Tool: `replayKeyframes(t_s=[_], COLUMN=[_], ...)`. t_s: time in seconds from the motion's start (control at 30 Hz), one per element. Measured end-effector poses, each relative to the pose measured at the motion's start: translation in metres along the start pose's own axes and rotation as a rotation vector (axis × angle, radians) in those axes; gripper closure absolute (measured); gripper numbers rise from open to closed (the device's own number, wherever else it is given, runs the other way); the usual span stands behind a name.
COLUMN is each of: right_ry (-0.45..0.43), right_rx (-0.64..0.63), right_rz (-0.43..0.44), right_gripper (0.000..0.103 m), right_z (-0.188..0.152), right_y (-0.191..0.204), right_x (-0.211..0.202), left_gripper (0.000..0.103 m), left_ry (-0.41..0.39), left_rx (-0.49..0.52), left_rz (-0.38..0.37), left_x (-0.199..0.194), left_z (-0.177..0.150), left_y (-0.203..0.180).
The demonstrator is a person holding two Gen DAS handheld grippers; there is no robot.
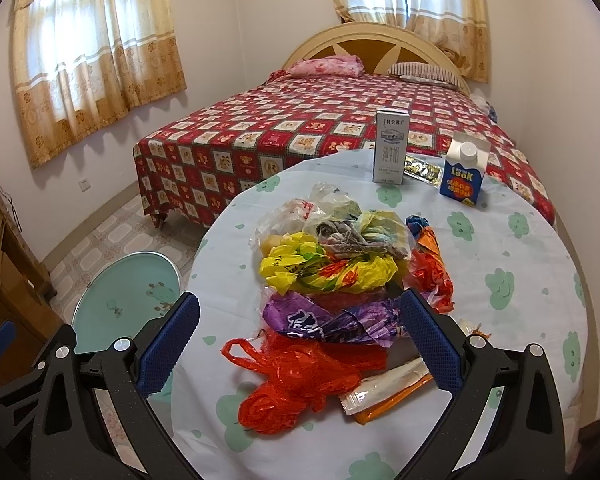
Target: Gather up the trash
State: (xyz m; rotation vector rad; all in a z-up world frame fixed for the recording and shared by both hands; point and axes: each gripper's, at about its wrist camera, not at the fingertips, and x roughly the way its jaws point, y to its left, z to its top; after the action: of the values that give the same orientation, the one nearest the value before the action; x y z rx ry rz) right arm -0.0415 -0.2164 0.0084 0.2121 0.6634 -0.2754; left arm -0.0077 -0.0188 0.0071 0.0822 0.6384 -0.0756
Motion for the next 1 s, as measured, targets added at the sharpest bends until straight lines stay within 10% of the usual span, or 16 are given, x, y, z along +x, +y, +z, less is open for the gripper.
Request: replayKeyframes(t_s=[1.0], right_ry=[0.004], right_rx=[0.095], right_rz=[-0.133], right_gripper=[0.005], right_z=[0.007], right_y=[-0.112], right_x=[-0.014], left_gripper=[0.006], left_ry=[0.017], left_rx=[0.118], left_rz=[-0.191], left_x=[-0.01], left_z=[-0.01], left_y=[-0.092])
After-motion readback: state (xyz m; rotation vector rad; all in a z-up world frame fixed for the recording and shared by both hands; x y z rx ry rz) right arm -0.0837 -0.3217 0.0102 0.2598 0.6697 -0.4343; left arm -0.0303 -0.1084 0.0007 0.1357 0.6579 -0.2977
